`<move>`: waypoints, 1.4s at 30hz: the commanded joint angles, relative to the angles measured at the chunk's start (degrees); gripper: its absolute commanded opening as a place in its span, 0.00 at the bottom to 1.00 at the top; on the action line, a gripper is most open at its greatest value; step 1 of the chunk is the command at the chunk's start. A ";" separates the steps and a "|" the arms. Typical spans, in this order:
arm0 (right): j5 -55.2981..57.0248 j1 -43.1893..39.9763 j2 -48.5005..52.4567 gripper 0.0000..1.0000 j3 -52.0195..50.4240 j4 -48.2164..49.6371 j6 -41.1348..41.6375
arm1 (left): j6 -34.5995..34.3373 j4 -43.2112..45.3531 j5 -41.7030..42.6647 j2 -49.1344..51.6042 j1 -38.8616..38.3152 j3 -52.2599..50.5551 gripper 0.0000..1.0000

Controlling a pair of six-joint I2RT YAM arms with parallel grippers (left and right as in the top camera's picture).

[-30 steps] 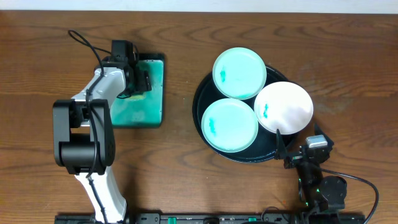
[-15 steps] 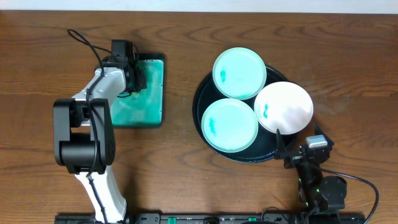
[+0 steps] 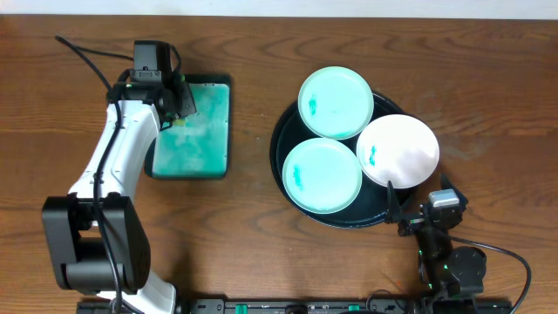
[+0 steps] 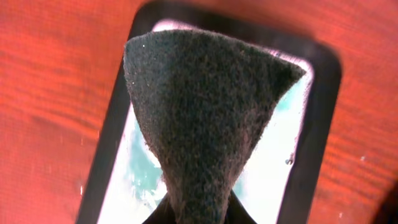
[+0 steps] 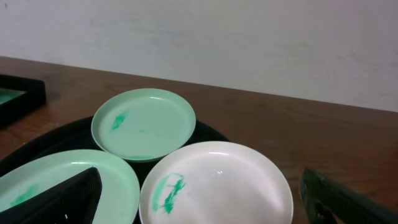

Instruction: Clean dirty plates on tray and stack at the side

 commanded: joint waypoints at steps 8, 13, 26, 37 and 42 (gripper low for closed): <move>0.33 -0.50 0.02 0.99 -0.09 -0.24 -0.50 | -4.20 -2.32 5.11 9.49 -1.66 -4.35 0.07; 0.33 -0.50 0.02 0.99 -0.09 -0.24 -0.50 | -3.23 -1.01 4.90 9.86 -1.64 -4.35 0.58; 0.33 -0.50 0.02 0.99 -0.09 -0.24 -0.50 | 0.35 1.55 4.48 9.97 -1.64 -4.35 0.60; 0.33 -0.50 0.02 0.99 -0.09 -0.24 -0.50 | 0.33 0.37 4.48 9.99 -1.66 -4.57 0.60; 0.33 -0.50 0.02 0.99 -0.09 -0.24 -0.50 | 0.33 0.50 4.48 9.99 -1.64 -4.68 0.08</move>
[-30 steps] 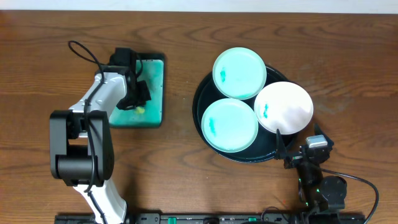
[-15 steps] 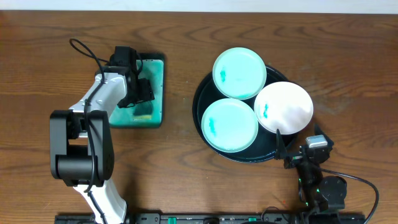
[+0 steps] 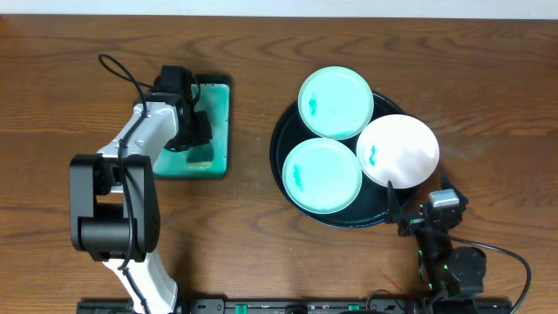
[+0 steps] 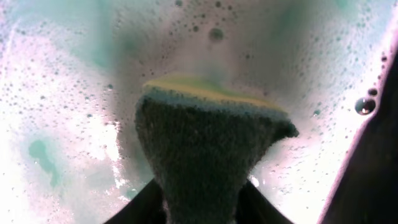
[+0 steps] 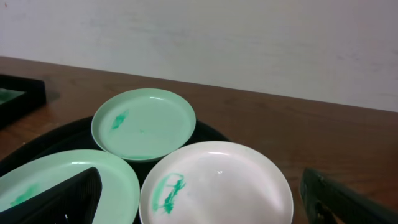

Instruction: Clean dirty plates on tray and stack at the side

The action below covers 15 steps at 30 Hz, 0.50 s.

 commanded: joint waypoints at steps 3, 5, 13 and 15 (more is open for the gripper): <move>0.33 -0.50 0.02 0.99 -0.09 -0.24 -0.50 | 0.07 -0.22 -0.31 -0.61 0.15 0.13 0.07; 0.33 -0.50 0.02 0.99 -0.09 -0.24 -0.50 | 0.07 -0.83 -0.33 -1.86 0.15 0.79 0.07; 0.33 -0.50 0.02 0.99 -0.09 -0.24 -0.50 | 0.07 -1.70 -0.33 -13.94 0.15 2.38 0.07; 0.33 -0.50 0.02 0.99 -0.09 -0.24 -0.50 | 0.07 -1.64 -0.35 -17.20 0.15 2.38 0.07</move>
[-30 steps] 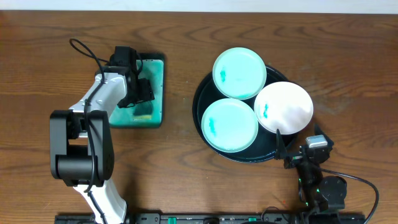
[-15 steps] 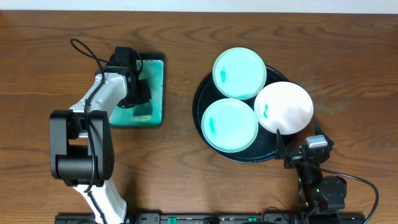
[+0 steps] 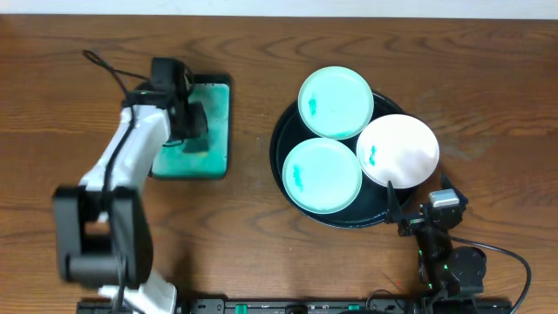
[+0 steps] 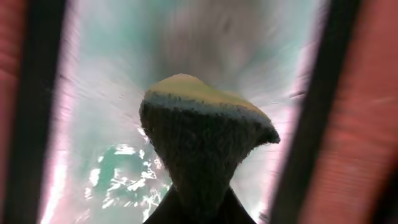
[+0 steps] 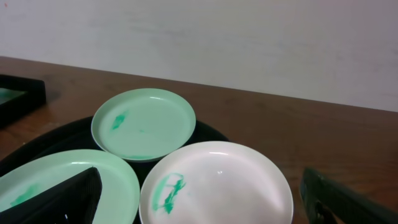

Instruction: Clean dirty plates on tray and stack at the side

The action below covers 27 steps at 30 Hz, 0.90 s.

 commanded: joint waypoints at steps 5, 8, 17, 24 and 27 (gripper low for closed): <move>0.33 -0.50 0.02 0.99 -0.09 -0.24 -0.50 | -0.13 0.81 -0.50 -11.65 0.13 2.29 0.07; 0.33 -0.50 0.00 0.99 -0.09 -0.24 -0.50 | -0.11 1.77 -0.79 -12.28 0.13 2.29 0.07; 0.33 -0.50 0.02 0.99 -0.09 -0.24 -0.50 | -0.15 5.86 -7.43 -1.64 0.13 -0.76 0.07; 0.33 -0.50 0.02 0.99 -0.09 -0.22 -0.50 | -0.13 -2.62 -5.31 -1.99 0.37 7.98 0.07; 0.33 -0.50 0.02 0.99 -0.09 -0.24 -0.50 | -0.13 -2.38 -4.57 -7.45 0.22 8.87 0.07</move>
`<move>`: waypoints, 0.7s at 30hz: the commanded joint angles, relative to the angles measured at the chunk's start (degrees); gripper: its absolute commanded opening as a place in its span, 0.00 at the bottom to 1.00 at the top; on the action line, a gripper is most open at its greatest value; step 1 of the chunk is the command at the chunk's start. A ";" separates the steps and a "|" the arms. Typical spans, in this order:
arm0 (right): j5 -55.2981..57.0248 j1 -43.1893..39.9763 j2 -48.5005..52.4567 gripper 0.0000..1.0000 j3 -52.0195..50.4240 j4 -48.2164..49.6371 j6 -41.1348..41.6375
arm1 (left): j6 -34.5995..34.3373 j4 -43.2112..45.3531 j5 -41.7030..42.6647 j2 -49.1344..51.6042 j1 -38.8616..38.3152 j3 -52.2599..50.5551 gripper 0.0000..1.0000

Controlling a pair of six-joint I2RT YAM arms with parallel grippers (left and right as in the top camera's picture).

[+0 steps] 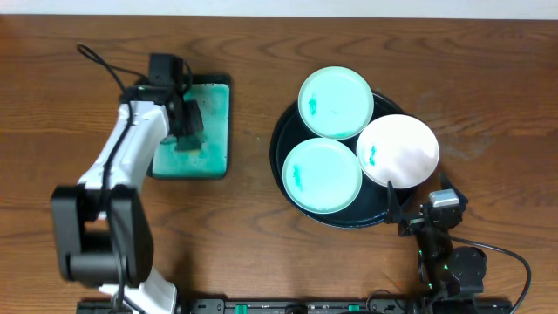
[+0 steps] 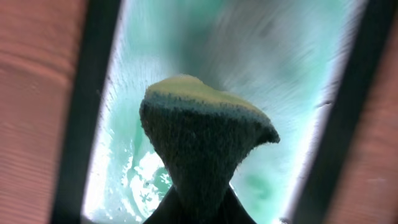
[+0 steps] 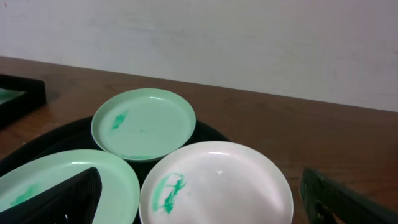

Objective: Clean dirty plates on tray and stack at the side
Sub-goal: 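Lift the sponge and carry it onto the front pale green plate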

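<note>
My left gripper is shut on a sponge, dark scouring side toward the camera and yellow edge on top. It hangs over a black basin of green soapy water. On the round black tray lie three plates smeared with green. These are a far green plate, a near green plate and a white plate. My right gripper stands open at the tray's near right edge. Its fingers frame the white plate.
The basin sits on the wooden table left of the tray, with a strip of bare wood between them. The left arm's cable loops behind the basin. A pale wall rises beyond the table's far edge.
The left wrist has turned a little over the basin, still gripping the sponge above the water. The plates, the tray and the right arm have not moved.
First the sponge hung in my left gripper over the basin's far end. Then it was down in the foamy water. After that it was raised above the water, where it hangs now. The right gripper stayed open by the tray throughout.
</note>
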 commanded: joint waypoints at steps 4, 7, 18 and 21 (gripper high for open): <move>0.33 -0.50 0.02 0.99 -0.09 -0.24 -0.50 | -0.13 1.11 0.70 -11.58 0.20 5.40 0.07; 0.33 -0.50 0.02 0.99 -0.09 -0.24 -0.50 | -0.13 1.90 0.52 -10.29 0.20 3.45 0.07; 0.33 -0.50 0.02 0.99 -0.09 -0.24 -0.50 | -0.15 -1.97 2.47 -2.64 -0.46 6.78 0.07; 0.33 -0.50 0.02 0.99 -0.09 -0.24 -0.50 | -0.20 -5.05 4.00 -8.22 -2.14 9.27 0.07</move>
